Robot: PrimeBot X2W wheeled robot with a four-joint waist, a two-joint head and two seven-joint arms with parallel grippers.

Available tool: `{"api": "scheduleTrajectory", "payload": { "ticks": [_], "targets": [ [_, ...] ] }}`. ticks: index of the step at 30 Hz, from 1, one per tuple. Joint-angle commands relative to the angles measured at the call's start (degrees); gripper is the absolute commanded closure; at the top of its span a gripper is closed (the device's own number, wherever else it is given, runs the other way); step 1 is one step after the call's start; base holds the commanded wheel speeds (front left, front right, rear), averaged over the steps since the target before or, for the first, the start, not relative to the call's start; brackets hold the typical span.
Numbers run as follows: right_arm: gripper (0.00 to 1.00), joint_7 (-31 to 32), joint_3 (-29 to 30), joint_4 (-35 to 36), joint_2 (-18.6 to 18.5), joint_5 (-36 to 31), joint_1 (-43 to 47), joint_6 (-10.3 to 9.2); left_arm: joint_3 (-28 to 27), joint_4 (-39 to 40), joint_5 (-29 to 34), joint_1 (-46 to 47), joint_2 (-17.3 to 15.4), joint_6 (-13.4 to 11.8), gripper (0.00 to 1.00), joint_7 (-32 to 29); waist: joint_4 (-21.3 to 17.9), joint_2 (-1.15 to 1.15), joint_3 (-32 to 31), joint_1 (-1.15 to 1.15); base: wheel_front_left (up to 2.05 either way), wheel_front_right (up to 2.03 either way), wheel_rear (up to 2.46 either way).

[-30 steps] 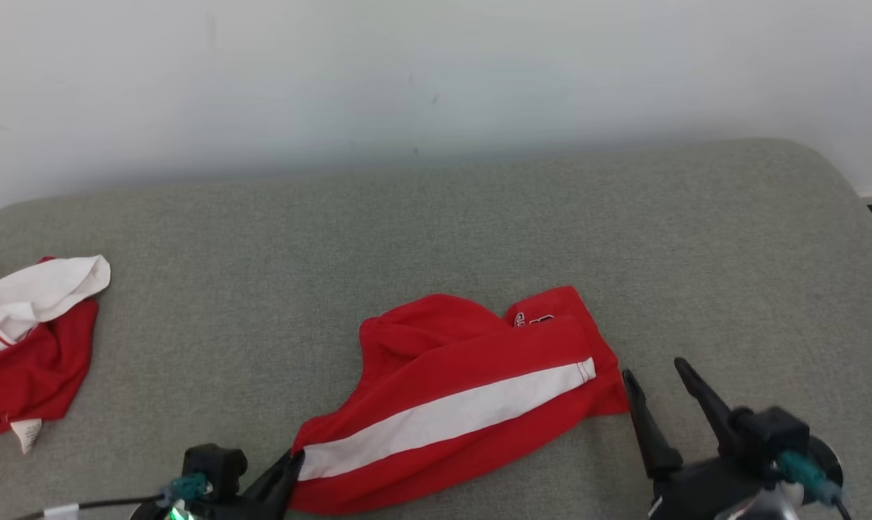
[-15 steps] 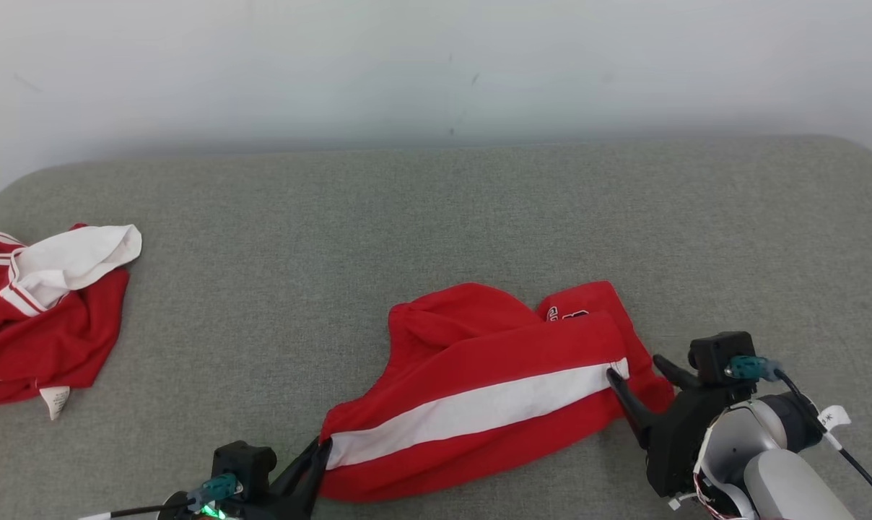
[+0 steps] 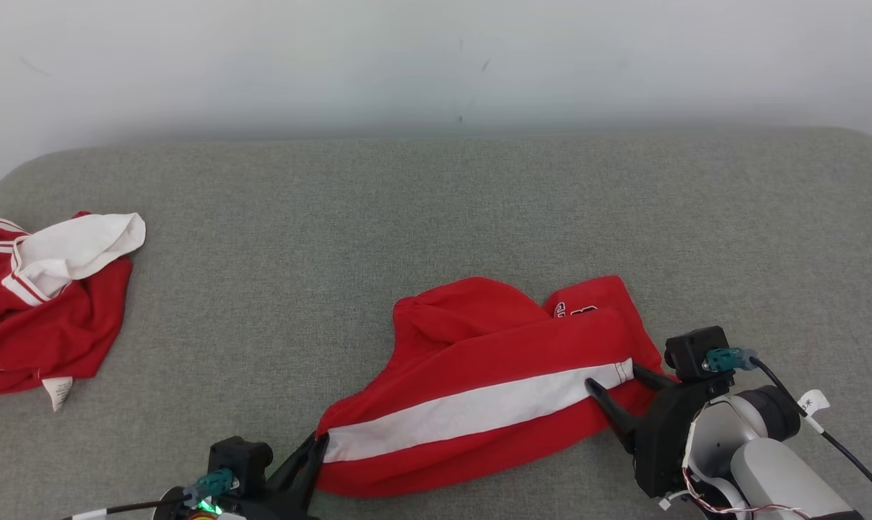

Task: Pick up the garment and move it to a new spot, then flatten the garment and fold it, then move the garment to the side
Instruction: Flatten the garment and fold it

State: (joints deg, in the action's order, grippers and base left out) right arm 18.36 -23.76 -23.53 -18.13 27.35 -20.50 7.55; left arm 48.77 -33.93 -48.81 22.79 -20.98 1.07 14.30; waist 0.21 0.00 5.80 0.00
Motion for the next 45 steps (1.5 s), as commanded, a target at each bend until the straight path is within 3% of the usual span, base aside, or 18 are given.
{"api": "scheduleTrajectory", "payload": {
  "ticks": [1,9,10,12,13,14,15,25,32,36,45],
  "targets": [
    [0.00,-0.67,-0.80,-0.45,-0.48,0.59,-0.89,-0.13,-0.16,-0.25,0.34,0.63,-0.12,0.20,1.00,0.29,0.12,0.00,0.17,0.00,0.00,0.00,0.00],
    [0.03,-1.92,-3.99,-2.73,-1.06,3.18,-2.96,-0.13,0.03,-0.61,0.46,1.38,0.16,0.24,1.00,0.37,0.41,0.00,0.98,0.00,0.00,0.00,0.00],
    [0.19,-2.01,-4.36,-2.97,-1.06,3.34,-3.05,-0.13,0.04,-0.66,0.43,1.47,0.19,0.26,1.00,0.38,0.42,0.00,1.00,0.00,0.00,0.00,0.00],
    [0.60,-2.32,-4.92,-3.26,-1.23,3.72,-3.14,-0.13,-0.03,-0.76,0.32,1.51,0.15,0.29,1.00,0.41,0.35,0.00,1.04,0.00,0.00,0.00,0.00],
    [0.74,-2.42,-5.13,-3.46,-1.40,3.86,-3.12,-0.13,-0.07,-0.81,0.28,1.51,0.09,0.30,1.00,0.40,0.30,0.00,1.03,0.00,0.00,0.00,0.00],
    [0.98,-2.73,-5.55,-3.88,-1.63,4.25,-3.26,-0.14,-0.18,-0.89,0.18,1.55,-0.12,0.30,1.00,0.44,0.22,0.00,0.96,0.00,0.00,0.00,0.00],
    [1.00,-2.82,-5.78,-4.05,-1.67,4.41,-3.33,-0.14,-0.25,-0.90,0.12,1.55,-0.23,0.31,1.00,0.47,0.16,0.00,0.88,0.00,0.00,0.00,0.00],
    [1.00,-7.18,-5.81,-0.12,-3.33,6.00,-2.17,-0.14,-4.22,2.65,0.34,0.46,-1.29,-0.52,1.00,0.93,-0.56,0.00,-1.36,0.00,0.00,0.00,0.00],
    [1.00,-10.24,-2.41,7.08,-4.42,7.43,-0.85,-0.14,-12.59,12.63,2.62,-1.06,-2.35,-0.21,1.00,0.92,-1.62,0.00,-3.92,0.00,0.00,0.00,0.00],
    [1.00,-11.37,0.50,11.40,-4.78,7.00,0.30,-0.14,-14.54,17.67,4.92,-1.50,-2.32,-0.54,1.00,0.93,-2.08,0.00,-4.93,0.00,0.00,0.00,0.00],
    [1.00,-2.64,9.16,15.06,-2.82,2.50,8.85,-0.14,-11.09,19.36,5.61,-5.40,-1.73,-3.17,1.00,-3.95,-2.77,0.00,-4.13,0.00,0.00,0.00,0.00]
  ]
}}
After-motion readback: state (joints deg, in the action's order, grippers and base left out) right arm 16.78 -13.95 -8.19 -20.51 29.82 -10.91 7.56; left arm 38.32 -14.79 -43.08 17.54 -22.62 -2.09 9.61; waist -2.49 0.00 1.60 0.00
